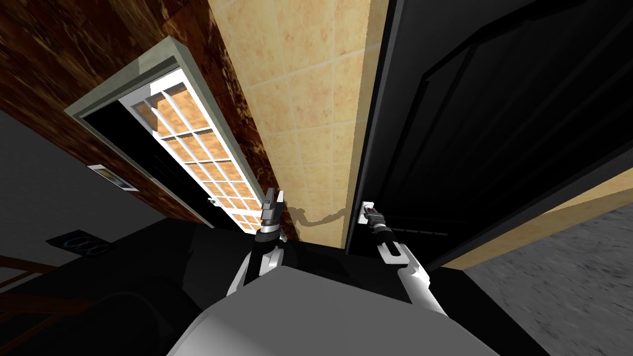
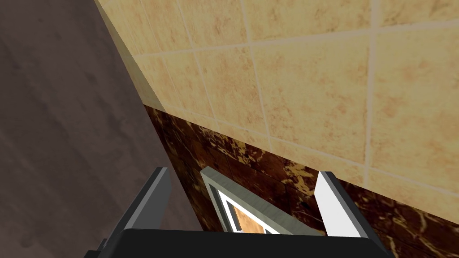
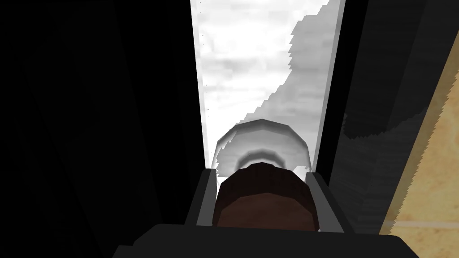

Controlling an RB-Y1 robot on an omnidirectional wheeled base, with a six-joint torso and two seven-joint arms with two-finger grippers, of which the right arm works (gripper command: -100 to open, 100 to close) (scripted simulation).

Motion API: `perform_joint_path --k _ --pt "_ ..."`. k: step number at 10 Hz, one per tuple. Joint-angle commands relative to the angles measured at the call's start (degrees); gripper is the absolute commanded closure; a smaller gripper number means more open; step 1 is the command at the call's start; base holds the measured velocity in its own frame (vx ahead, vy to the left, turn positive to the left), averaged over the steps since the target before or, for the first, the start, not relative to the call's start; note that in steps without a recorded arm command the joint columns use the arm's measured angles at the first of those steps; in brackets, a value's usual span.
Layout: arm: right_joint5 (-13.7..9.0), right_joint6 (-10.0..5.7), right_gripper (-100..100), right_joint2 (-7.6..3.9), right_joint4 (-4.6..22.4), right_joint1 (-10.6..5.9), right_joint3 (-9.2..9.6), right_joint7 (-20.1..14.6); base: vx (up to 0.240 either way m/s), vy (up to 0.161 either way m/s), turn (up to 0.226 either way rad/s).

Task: Pull the door open

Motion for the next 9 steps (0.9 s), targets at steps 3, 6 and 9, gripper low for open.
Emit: perform_joint_path --k 3,6,9 --pt "0.0 -0.03 100 0.12 0.0 0.0 0.12 0.0 0.0 0.0 0.0" --pt "-3.2 -0.17 100 -0.48 -0.1 0.16 0.66 -5.0 -0.03 -0.008 0.056" --pt "-6.8 -0.38 100 -1.01 -0.3 0.33 1.44 -9.9 -0.044 -0.013 0.069"
